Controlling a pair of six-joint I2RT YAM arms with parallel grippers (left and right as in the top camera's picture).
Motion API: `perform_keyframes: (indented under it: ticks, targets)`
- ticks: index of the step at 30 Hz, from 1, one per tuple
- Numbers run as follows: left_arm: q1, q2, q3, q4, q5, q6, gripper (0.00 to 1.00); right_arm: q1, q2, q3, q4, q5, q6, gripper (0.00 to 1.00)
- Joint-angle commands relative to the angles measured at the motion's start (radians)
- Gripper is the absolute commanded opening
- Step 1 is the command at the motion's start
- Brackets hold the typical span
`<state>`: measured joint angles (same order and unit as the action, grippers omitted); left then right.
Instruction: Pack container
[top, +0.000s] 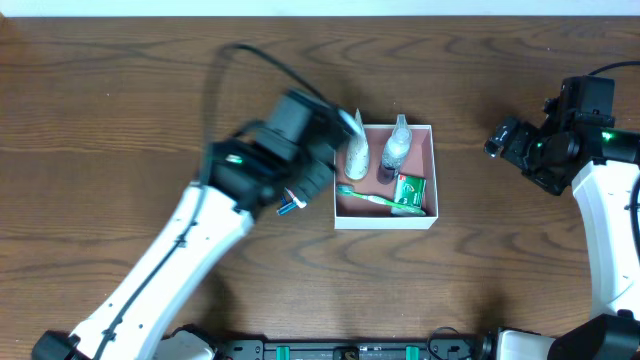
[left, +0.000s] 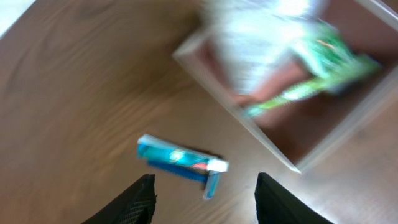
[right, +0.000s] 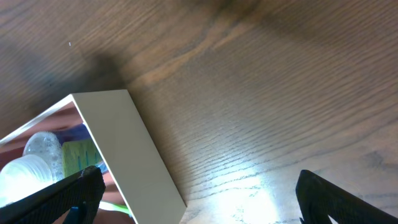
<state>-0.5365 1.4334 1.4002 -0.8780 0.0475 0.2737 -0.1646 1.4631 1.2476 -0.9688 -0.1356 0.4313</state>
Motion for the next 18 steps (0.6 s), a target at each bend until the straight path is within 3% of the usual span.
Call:
perform_keyframes:
  ticks: [1,5,8,18]
  targets:
    - [0.123,0.054,-0.07,0.038,-0.06,-0.372,0.52,-0.006,-0.005,0.001,0.001,-0.004,-0.017,0.99]
    - [0.234,0.171,-0.166,0.142,-0.06,-0.647,0.53,-0.006,-0.005,0.001,0.0,-0.004,-0.017,0.99]
    - [0.28,0.267,-0.184,0.161,-0.059,-0.781,0.53,-0.006,-0.005,0.001,0.0,-0.005,-0.017,0.99]
    - [0.297,0.445,-0.185,0.207,-0.032,-0.894,0.52,-0.006,-0.005,0.001,0.0,-0.015,-0.017,0.99]
